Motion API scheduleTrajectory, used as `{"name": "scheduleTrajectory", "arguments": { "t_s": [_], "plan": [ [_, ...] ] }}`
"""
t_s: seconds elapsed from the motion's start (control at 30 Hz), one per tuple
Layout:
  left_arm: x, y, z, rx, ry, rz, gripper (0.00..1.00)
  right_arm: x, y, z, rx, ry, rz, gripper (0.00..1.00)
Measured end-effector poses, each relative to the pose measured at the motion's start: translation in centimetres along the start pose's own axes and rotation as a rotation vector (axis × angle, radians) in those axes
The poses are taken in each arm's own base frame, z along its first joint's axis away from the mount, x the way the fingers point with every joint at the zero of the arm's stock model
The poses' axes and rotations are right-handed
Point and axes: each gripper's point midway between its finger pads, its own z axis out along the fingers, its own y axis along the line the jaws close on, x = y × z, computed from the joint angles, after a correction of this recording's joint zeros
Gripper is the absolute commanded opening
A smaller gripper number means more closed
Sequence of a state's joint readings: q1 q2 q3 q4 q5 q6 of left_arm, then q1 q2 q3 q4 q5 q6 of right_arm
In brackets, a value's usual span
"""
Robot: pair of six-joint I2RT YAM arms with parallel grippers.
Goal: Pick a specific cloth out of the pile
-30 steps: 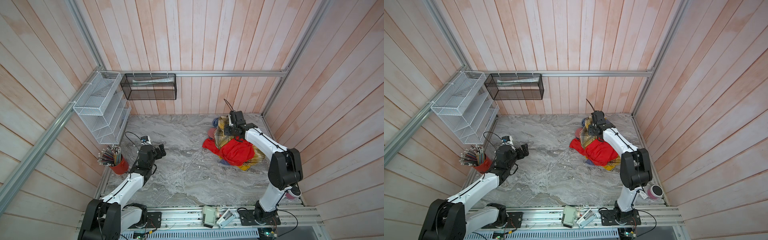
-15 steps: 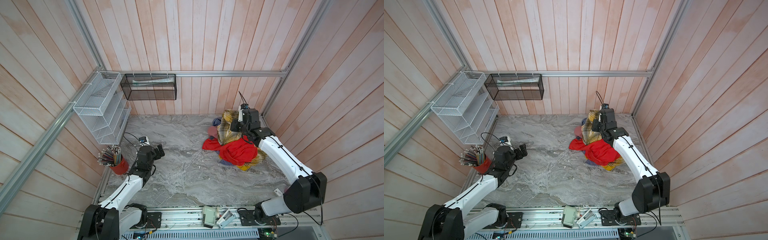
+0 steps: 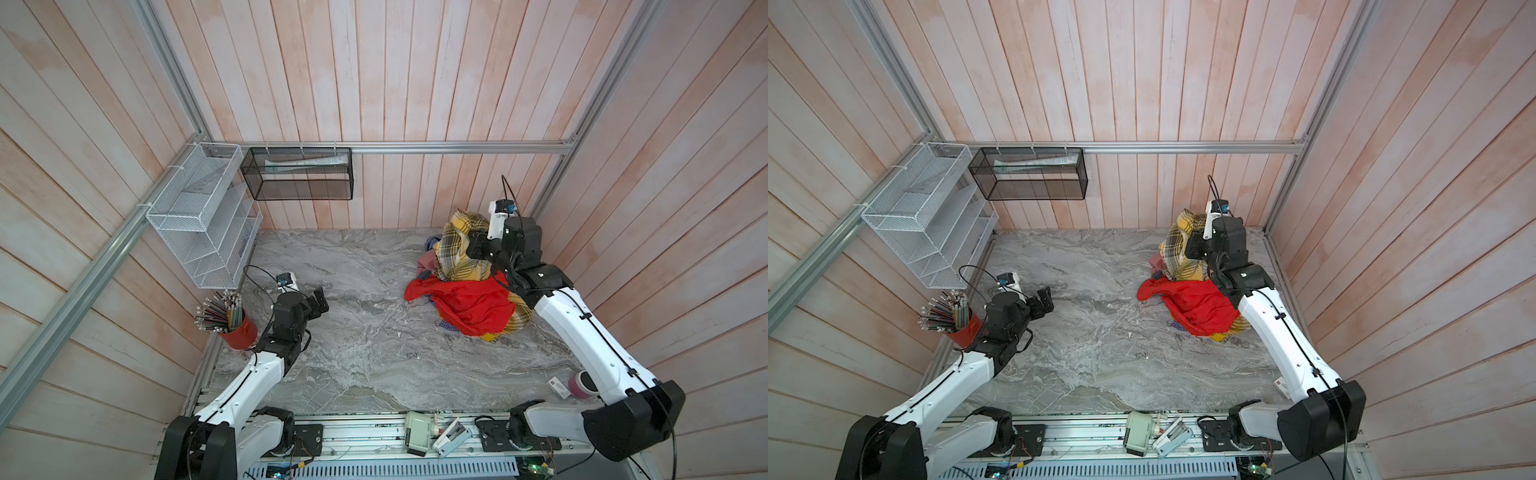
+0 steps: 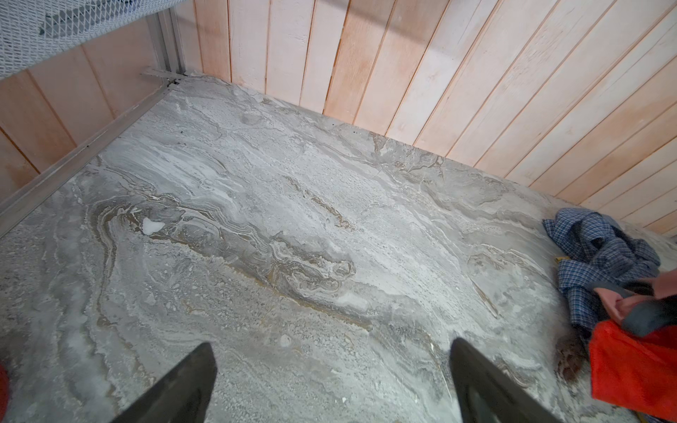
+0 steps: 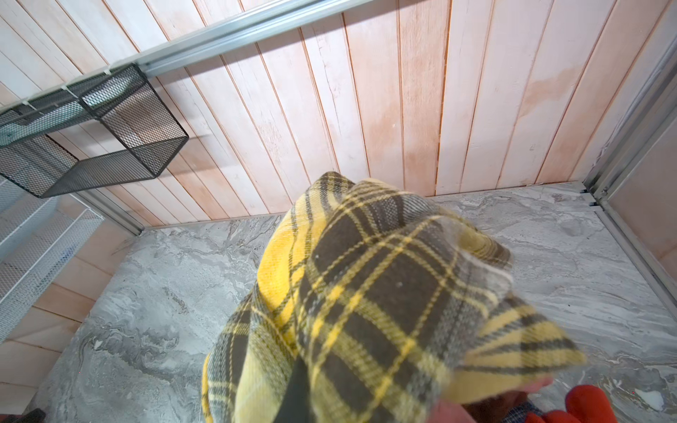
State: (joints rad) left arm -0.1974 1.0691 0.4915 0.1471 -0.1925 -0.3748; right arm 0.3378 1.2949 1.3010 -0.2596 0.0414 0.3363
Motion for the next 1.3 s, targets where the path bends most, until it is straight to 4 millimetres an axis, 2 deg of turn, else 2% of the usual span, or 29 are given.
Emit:
{"name": "scheduleTrajectory", "arguments": {
  "t_s": [0.17,0.53,0.73,0.83,0.9,0.97,1.2,1.3],
  "plan": [
    [0.0,0.0,0.0,0.0,0.001,-0.004,1.0,-1.3,0.5,-1.0,-0.02,-0.036,0.003,0.0],
    [0.0,0.0,0.0,0.002,0.001,-0.011,1.0,-6.6,2.5,-3.5,-0.082,-0.178,0.018,0.0],
    [-0.3,-0.1,-0.2,0.007,-0.011,-0.017,1.0,-8.0,2.5,-6.0,-0.083,-0.237,0.026,0.0],
    [-0.3,-0.2,-0.2,0.011,-0.012,-0.022,1.0,-7.7,1.9,-7.5,-0.066,-0.258,0.044,0.0],
    [-0.2,-0.1,-0.2,0.01,-0.01,-0.025,1.0,-6.4,1.1,-8.0,-0.048,-0.252,0.065,0.0],
    [0.2,0.0,-0.2,0.008,-0.004,-0.029,1.0,-3.8,-0.2,-8.0,-0.016,-0.221,0.09,0.0],
    [1.0,0.1,-0.2,0.012,0.015,-0.036,1.0,10.3,-6.7,-5.0,0.173,0.045,0.158,0.0],
    [1.0,0.0,-0.2,0.016,0.017,-0.039,1.0,14.4,-9.1,-4.5,0.236,0.126,0.188,0.0]
  ]
}}
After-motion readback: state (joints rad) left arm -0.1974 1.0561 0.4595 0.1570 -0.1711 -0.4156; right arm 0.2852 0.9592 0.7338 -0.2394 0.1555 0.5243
